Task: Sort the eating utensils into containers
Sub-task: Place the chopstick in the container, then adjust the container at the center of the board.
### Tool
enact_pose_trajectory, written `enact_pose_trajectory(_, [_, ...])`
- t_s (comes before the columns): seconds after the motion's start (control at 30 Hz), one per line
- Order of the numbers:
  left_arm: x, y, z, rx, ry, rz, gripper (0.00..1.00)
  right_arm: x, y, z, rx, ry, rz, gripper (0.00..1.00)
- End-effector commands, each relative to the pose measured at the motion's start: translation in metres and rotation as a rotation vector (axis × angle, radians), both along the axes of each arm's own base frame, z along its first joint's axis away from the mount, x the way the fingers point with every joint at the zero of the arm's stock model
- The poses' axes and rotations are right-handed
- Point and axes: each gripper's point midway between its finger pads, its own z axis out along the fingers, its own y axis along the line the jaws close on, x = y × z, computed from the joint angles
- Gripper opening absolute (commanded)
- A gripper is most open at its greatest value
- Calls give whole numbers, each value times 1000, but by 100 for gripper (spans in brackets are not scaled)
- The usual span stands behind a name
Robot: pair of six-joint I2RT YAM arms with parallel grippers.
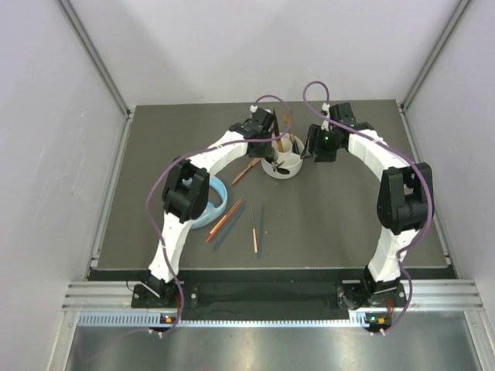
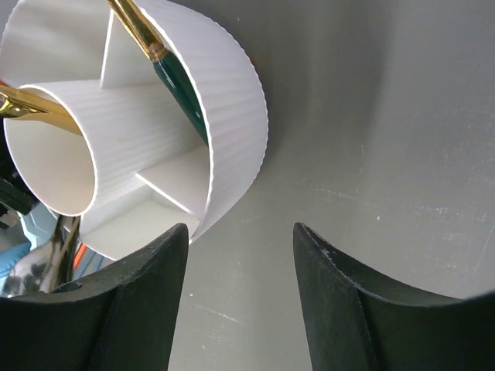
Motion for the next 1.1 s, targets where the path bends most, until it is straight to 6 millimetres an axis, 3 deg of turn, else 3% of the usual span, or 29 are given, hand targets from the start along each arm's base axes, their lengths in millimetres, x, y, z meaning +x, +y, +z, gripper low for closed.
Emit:
enact_pose_trajectory(0.0, [-19, -9, 18, -74, -9, -91, 39, 3, 6, 17, 12, -49, 22, 57])
enact_pose_trajectory(0.2, [-23, -15, 44, -165, -16, -179, 40, 3, 6, 17, 7, -47, 28, 57])
enact_pose_trajectory(0.43, [-19, -18, 110, -391, -87, -307, 41, 3, 5, 19, 0, -50, 25, 57])
enact_pose_trajectory(0.73, [-16, -13, 168, -532, -167, -360, 44, 12, 1, 14, -27, -36, -7, 57])
enact_pose_trajectory(0.9, [-19, -6, 182, -564, -178, -355, 44, 16, -1, 21, -36, -54, -17, 57])
enact_pose_trajectory(1.07, [-19, 21, 178, -511, -195, -287, 43, 20, -2, 12, -53, -35, -21, 51])
